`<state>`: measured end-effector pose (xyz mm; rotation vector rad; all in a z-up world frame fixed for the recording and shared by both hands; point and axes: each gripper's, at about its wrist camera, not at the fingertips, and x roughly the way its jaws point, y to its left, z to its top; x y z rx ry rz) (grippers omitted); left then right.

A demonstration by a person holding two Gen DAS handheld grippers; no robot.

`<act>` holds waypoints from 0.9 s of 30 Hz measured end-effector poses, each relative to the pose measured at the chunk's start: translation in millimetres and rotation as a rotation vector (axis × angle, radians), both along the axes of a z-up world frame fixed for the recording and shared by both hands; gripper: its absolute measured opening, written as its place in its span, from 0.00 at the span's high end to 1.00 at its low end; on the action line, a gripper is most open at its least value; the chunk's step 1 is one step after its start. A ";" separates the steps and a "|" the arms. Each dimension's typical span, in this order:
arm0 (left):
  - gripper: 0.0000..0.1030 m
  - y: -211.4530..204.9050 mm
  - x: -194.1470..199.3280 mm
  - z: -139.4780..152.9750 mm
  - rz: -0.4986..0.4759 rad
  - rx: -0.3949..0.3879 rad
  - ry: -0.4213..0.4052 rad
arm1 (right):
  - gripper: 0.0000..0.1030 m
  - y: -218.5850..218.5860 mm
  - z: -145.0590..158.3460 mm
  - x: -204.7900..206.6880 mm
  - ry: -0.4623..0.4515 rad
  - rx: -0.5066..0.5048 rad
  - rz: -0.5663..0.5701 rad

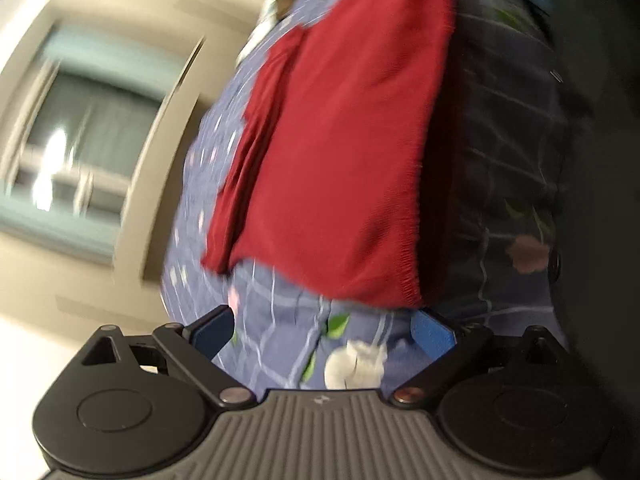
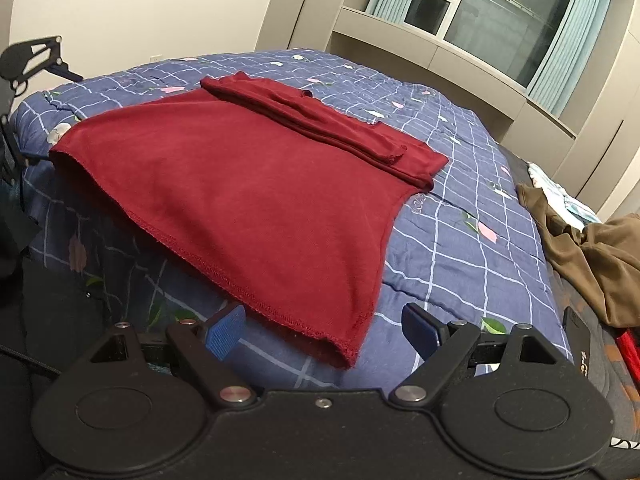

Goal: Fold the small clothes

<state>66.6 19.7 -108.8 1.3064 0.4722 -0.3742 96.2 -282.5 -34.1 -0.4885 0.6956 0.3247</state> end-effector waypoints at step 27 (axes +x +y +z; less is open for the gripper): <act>0.92 14.3 -24.1 -28.2 -0.365 0.118 -0.112 | 0.16 10.3 -7.7 4.8 0.020 -0.010 0.048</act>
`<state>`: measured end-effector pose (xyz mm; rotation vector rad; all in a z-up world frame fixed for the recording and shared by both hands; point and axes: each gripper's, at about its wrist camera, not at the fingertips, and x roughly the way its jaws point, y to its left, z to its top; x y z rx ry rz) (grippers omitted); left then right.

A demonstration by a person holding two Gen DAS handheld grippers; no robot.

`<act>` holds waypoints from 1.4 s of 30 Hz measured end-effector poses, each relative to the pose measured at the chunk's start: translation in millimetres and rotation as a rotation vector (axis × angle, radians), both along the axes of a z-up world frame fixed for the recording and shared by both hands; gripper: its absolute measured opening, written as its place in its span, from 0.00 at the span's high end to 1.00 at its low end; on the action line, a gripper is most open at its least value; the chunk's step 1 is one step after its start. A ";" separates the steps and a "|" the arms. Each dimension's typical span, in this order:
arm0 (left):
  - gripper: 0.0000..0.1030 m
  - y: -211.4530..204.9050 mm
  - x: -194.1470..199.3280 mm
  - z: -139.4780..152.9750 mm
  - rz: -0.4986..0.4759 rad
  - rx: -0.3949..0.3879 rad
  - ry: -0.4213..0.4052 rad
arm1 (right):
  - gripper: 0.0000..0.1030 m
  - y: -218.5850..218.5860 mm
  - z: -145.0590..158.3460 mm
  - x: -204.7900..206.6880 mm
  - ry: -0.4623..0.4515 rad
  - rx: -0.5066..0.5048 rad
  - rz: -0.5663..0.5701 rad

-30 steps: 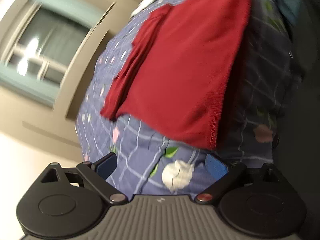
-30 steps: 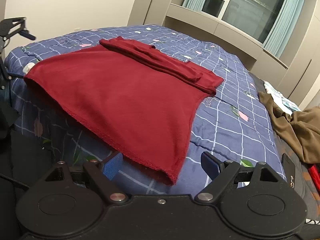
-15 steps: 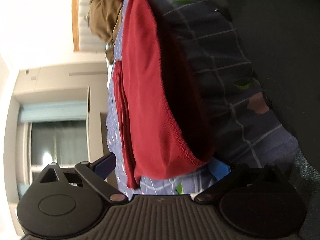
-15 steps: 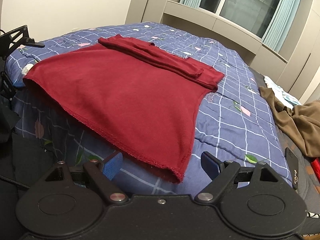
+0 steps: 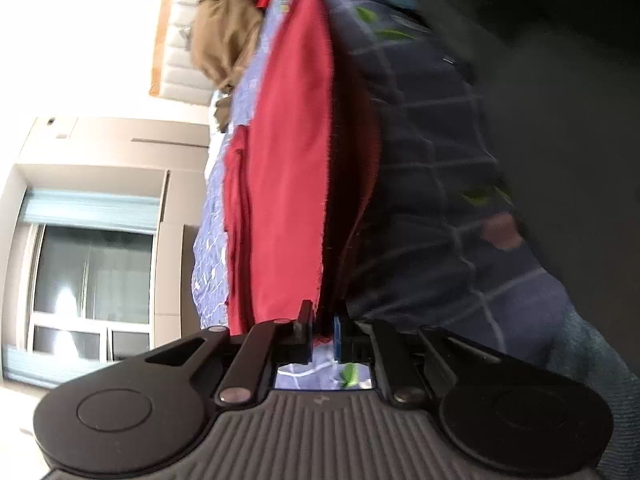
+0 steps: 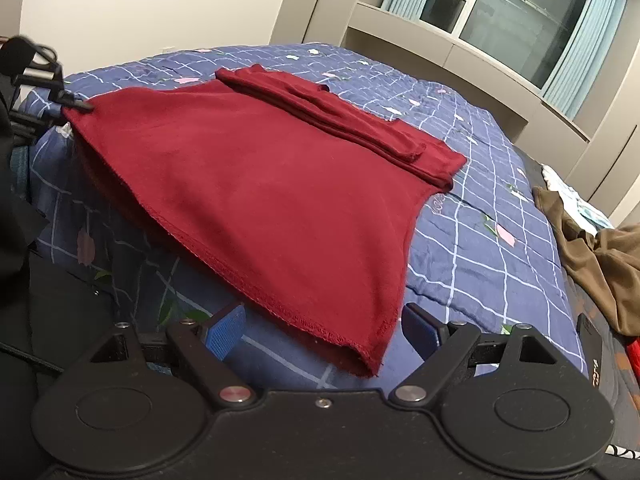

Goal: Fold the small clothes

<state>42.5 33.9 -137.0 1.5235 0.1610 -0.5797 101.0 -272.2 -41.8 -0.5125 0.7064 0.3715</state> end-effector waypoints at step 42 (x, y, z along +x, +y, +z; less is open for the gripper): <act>0.92 44.1 101.6 161.6 0.611 -0.940 0.611 | 0.93 20.0 -22.1 2.2 -0.203 -0.177 0.054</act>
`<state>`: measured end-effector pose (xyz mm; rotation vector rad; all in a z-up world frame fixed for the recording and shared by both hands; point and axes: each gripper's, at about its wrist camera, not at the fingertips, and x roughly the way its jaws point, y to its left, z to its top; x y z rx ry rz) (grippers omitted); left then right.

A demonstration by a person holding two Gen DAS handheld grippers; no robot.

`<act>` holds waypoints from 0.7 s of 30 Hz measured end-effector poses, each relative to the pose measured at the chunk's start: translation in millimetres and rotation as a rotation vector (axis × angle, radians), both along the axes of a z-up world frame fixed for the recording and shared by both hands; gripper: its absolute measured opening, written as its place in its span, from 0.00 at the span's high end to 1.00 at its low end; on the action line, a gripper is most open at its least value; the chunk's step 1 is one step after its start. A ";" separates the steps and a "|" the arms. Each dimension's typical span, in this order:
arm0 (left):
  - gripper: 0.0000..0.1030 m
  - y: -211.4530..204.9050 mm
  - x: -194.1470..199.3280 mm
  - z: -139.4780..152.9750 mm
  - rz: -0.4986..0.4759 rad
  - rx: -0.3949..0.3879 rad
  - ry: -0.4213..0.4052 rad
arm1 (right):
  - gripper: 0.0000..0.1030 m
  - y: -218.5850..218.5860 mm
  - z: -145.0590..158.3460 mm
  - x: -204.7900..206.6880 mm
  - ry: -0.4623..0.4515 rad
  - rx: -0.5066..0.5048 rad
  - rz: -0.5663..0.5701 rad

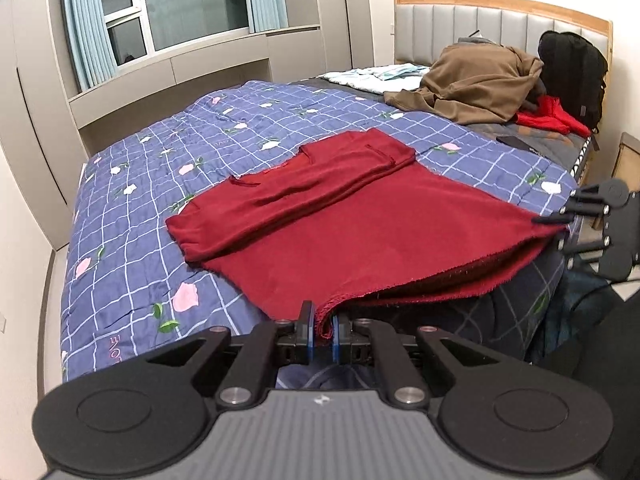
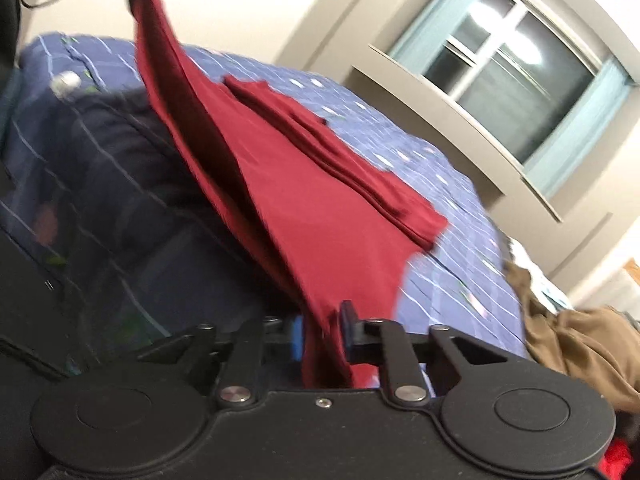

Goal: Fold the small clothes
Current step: 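Lift the hem with both grippers and fold it over toward the collar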

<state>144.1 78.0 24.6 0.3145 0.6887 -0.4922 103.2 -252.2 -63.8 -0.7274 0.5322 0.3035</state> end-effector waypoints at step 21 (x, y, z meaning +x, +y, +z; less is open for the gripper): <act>0.93 -8.2 -50.1 -29.4 -0.095 0.112 0.003 | 0.96 -17.4 37.8 -3.5 0.136 -0.095 0.163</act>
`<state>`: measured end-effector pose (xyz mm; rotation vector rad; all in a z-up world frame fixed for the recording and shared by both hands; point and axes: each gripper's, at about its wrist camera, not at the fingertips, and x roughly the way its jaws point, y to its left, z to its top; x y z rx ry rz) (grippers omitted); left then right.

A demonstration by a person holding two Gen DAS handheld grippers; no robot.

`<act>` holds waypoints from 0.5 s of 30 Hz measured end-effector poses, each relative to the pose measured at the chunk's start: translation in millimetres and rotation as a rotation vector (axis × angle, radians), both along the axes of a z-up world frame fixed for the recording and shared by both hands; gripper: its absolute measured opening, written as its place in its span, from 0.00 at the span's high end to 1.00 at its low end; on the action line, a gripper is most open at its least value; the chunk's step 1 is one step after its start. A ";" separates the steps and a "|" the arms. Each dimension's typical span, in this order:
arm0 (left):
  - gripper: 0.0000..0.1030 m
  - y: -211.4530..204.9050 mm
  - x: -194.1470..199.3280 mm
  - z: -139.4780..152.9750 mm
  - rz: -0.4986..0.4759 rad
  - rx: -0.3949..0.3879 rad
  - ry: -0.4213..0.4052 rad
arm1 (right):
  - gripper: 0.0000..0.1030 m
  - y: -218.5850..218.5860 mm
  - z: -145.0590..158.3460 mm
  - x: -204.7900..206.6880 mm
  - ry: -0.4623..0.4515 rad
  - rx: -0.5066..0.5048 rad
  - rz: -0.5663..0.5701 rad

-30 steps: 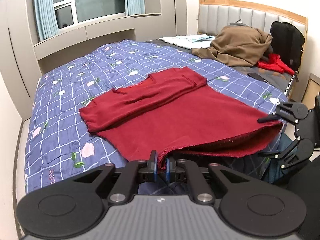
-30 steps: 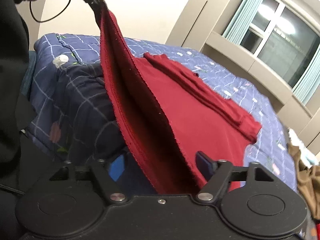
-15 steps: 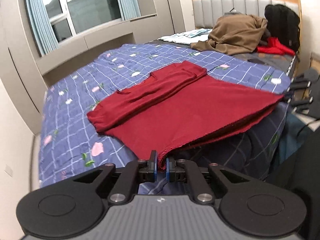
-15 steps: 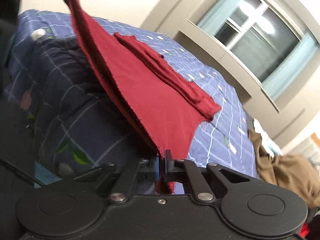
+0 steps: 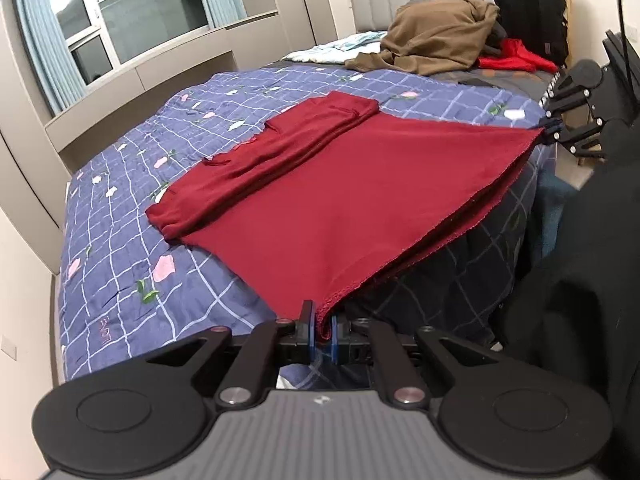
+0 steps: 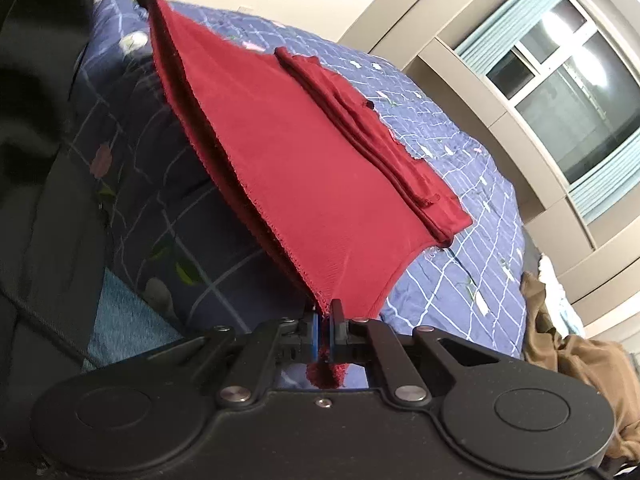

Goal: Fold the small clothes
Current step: 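Lift the hem with both grippers and fold it over toward the collar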

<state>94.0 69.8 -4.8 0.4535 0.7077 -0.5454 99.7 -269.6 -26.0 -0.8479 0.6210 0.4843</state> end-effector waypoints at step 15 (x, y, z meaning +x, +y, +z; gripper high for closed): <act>0.93 36.5 137.1 80.5 0.239 -0.292 -0.053 | 0.96 6.6 95.0 158.5 -0.128 0.237 -0.065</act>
